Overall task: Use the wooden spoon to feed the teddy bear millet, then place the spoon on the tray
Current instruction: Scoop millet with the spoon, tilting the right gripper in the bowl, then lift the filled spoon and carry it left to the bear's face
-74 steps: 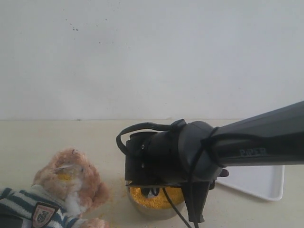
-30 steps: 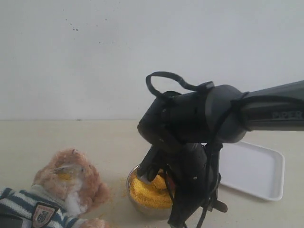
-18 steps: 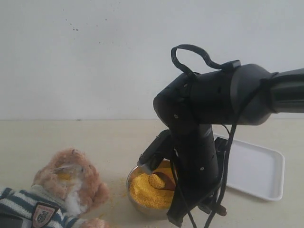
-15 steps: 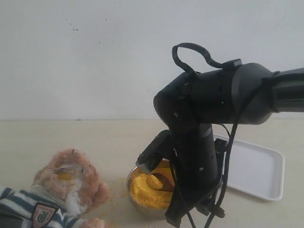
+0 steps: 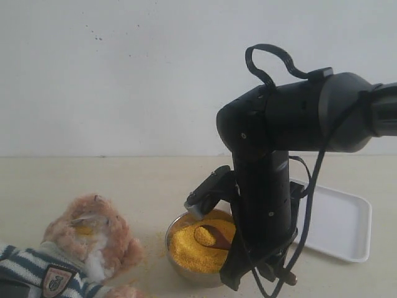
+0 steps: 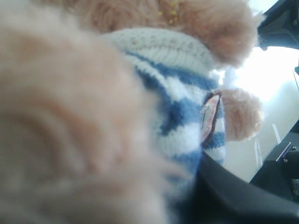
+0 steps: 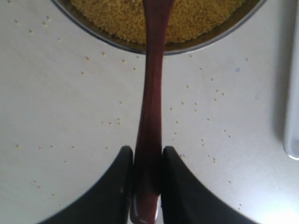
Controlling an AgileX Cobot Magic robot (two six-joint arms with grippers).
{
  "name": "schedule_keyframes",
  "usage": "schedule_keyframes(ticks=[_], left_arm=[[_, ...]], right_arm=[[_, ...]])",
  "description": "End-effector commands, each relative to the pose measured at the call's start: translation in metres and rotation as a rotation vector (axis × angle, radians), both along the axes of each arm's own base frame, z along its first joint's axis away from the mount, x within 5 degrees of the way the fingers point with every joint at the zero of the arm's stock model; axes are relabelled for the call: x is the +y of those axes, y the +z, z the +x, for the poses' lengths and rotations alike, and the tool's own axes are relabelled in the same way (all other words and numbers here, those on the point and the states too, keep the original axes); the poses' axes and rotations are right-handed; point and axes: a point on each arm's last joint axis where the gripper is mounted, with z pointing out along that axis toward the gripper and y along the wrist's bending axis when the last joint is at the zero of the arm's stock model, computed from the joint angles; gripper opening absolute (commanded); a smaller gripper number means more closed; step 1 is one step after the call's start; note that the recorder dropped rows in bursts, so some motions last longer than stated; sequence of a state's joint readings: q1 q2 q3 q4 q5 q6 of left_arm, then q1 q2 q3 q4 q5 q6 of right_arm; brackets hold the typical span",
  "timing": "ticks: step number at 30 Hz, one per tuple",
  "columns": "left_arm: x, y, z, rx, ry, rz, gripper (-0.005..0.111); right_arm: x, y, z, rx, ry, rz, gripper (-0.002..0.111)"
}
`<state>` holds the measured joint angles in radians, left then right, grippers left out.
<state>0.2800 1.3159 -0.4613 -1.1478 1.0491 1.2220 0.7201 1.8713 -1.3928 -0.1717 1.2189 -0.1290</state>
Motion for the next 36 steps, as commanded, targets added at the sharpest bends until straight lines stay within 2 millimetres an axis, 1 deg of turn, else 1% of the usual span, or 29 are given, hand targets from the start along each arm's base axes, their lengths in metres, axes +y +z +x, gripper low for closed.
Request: schedule_keyframes(ticks=[1,7,11,18,27,36], left_arm=[[-0.001,0.003,-0.001,-0.013,-0.001,-0.017,0.004],[-0.001,0.003,-0.001,-0.013,-0.001,-0.017,0.004],[-0.001,0.003,-0.001,-0.013,-0.001,-0.017,0.004],[-0.001,0.003,-0.001,-0.013,-0.001,-0.017,0.004],[-0.001,0.003,-0.001,-0.013,-0.001,-0.017,0.004],[-0.001,0.003,-0.001,-0.013,-0.001,-0.017,0.004]], right_arm=[[-0.002,0.007,0.001,-0.016,0.007,0.006,0.000],[-0.002,0.008,0.000,-0.020,0.012,0.006,0.000],[0.002,0.016,-0.006,-0.056,0.054,-0.003,0.000],[0.016,0.039,-0.028,-0.126,0.146,0.020,0.000],[0.039,0.048,-0.057,-0.157,0.240,0.038,0.000],[0.046,0.066,-0.079,-0.199,0.274,0.083,0.000]])
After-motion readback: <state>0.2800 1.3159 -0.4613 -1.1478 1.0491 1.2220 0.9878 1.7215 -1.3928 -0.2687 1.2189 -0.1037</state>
